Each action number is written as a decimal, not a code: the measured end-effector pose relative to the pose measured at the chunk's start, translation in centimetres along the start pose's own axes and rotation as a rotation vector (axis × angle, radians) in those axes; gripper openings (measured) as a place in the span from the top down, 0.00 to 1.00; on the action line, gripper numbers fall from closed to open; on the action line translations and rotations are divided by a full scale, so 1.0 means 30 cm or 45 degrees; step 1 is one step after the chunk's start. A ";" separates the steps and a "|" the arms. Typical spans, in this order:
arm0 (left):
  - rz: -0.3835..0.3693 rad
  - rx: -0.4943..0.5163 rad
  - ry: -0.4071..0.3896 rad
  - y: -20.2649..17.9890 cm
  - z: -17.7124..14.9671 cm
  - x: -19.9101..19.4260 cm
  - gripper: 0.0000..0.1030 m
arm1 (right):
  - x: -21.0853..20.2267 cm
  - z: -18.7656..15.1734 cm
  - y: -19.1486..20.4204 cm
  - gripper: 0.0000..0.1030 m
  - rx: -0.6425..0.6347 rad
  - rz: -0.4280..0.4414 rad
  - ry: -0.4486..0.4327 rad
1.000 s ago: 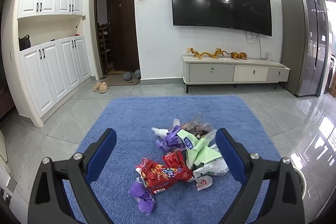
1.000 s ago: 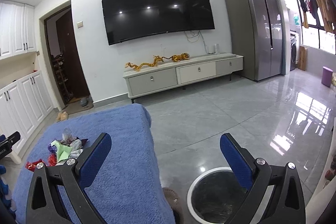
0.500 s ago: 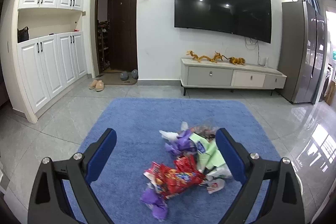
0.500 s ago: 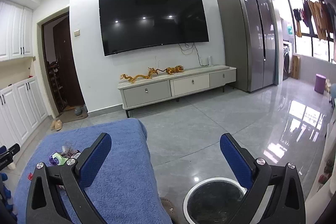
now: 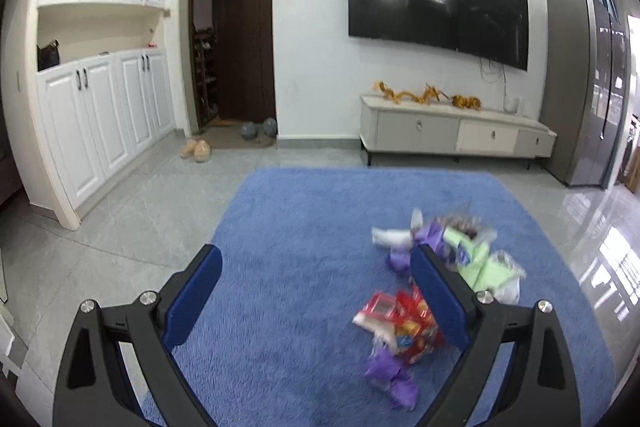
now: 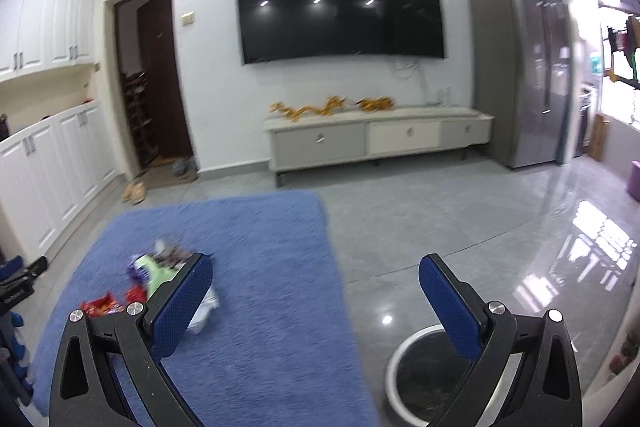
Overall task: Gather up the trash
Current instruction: 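Grasp the red chip wrapper with the left gripper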
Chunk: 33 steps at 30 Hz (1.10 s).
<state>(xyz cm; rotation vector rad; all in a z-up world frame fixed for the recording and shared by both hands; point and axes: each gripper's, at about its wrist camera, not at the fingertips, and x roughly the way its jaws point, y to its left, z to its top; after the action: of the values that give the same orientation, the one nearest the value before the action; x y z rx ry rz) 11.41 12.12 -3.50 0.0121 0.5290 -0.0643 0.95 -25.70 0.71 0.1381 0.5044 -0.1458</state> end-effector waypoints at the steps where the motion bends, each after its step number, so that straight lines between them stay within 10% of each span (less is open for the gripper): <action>1: -0.022 0.009 0.028 0.007 -0.019 0.013 0.07 | 0.024 -0.006 0.018 0.00 -0.009 0.037 0.025; 13: -0.429 0.153 0.220 -0.187 -0.124 0.099 0.24 | 0.335 -0.106 0.204 0.22 -0.030 0.429 0.357; 27: -0.373 0.131 0.321 -0.217 -0.143 0.249 0.25 | 0.568 -0.198 0.311 0.22 -0.015 0.661 0.579; 31: -0.388 0.118 0.352 -0.230 -0.149 0.271 0.44 | 0.608 -0.223 0.337 0.23 -0.002 0.718 0.635; 33: -0.381 0.119 0.347 -0.233 -0.152 0.266 0.54 | 0.605 -0.228 0.338 0.45 -0.002 0.734 0.630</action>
<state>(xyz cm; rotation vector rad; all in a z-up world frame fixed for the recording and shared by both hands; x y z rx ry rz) 15.53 4.82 -11.42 0.0329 0.7971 -0.3836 15.20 -16.53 -13.14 0.3156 0.9351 0.4640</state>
